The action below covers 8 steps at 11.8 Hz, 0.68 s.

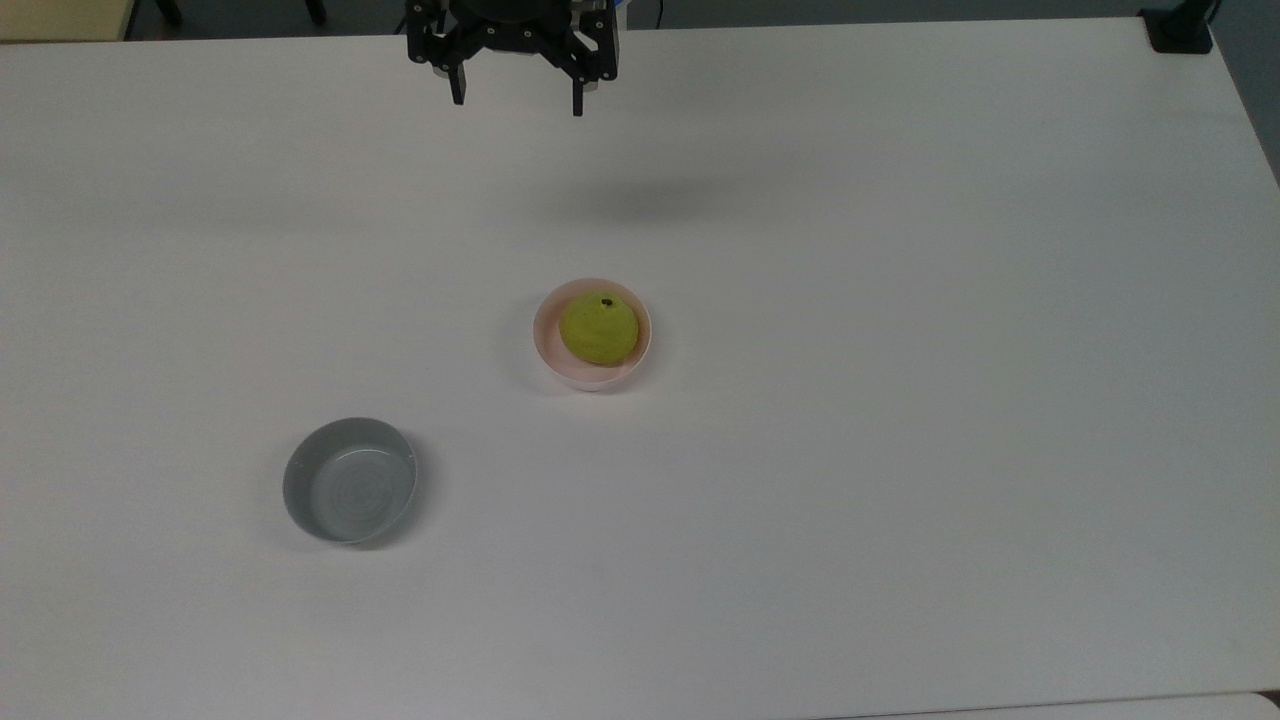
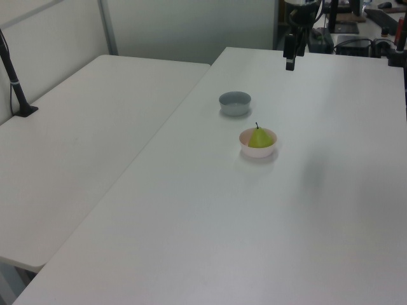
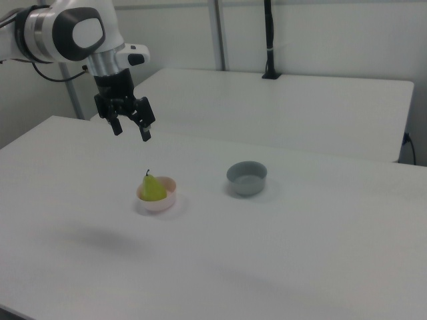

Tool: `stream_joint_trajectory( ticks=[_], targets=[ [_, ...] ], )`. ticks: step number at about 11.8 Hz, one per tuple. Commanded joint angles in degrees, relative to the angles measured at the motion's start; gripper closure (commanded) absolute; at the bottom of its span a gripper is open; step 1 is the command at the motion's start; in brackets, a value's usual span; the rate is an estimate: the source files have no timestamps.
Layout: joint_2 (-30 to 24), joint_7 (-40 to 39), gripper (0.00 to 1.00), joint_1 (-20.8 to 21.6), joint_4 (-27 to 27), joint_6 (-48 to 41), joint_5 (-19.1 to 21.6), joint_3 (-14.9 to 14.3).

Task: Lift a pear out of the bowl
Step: 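Move the open gripper over the pink bowl and lower toward the pear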

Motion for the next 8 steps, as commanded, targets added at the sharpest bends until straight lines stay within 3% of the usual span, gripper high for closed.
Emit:
stream_joint_trajectory(
  ticks=[1, 8],
  targets=[
    [0.29, -0.15, 0.0, 0.17, 0.72, -1.13, 0.88, -0.37],
    [1.17, -0.33, 0.0, 0.17, 0.8, -0.78, 0.96, -0.37]
  ],
)
